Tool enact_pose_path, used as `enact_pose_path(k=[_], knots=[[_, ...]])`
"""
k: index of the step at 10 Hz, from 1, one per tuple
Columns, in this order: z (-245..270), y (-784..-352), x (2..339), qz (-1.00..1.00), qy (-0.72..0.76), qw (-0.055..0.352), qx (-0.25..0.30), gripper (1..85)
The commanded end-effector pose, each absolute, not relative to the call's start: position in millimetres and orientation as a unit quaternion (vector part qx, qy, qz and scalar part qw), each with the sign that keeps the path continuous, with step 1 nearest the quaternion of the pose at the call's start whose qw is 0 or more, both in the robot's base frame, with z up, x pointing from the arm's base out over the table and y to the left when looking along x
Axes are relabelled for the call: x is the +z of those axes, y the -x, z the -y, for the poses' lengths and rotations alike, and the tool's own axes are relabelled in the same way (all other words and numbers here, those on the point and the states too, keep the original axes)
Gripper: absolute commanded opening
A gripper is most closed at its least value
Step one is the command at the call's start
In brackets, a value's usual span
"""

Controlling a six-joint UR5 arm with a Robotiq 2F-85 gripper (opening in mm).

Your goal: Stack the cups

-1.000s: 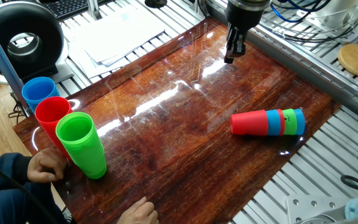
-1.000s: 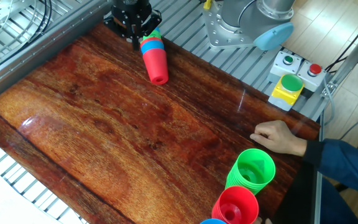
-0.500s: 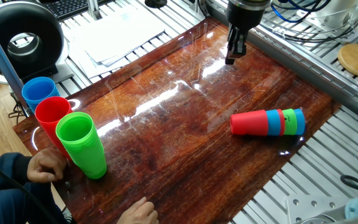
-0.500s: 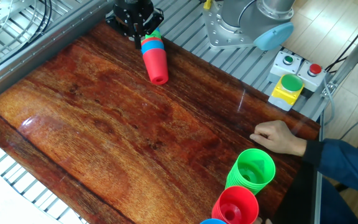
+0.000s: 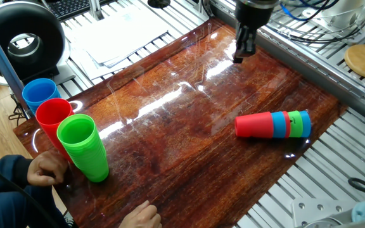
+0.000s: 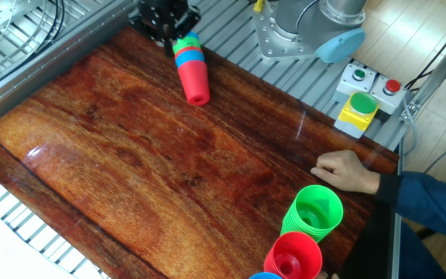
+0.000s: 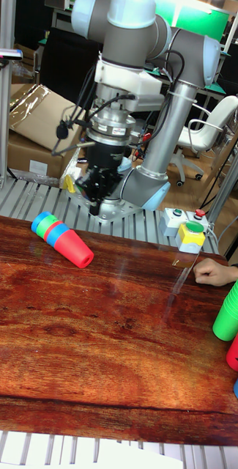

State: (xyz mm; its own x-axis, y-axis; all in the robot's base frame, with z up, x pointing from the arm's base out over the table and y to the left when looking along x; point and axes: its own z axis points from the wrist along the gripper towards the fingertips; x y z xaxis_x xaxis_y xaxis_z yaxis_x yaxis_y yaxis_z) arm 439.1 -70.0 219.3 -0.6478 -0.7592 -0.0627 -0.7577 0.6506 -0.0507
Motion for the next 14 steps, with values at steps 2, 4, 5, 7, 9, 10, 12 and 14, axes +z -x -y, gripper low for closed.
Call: enact_pose_path(k=[2, 4, 5, 7, 9, 10, 12, 14], knots=[[111.9, -412.1, 205.3, -0.878, 0.474, 0.05, -0.036, 1.0], [116.8, -407.5, 197.3, -0.874, 0.482, 0.049, -0.037, 1.0], [114.9, -407.5, 195.8, -0.874, 0.482, 0.047, -0.033, 1.0], [113.0, -409.6, 197.1, -0.872, 0.487, 0.038, -0.032, 1.0], [103.2, -410.3, 196.7, -0.873, 0.486, 0.04, -0.017, 1.0], [104.0, -410.0, 196.6, -0.873, 0.485, 0.038, -0.018, 1.0], [102.7, -409.1, 194.9, -0.875, 0.482, 0.036, -0.015, 1.0], [102.8, -408.6, 194.4, -0.875, 0.482, 0.034, -0.014, 1.0]])
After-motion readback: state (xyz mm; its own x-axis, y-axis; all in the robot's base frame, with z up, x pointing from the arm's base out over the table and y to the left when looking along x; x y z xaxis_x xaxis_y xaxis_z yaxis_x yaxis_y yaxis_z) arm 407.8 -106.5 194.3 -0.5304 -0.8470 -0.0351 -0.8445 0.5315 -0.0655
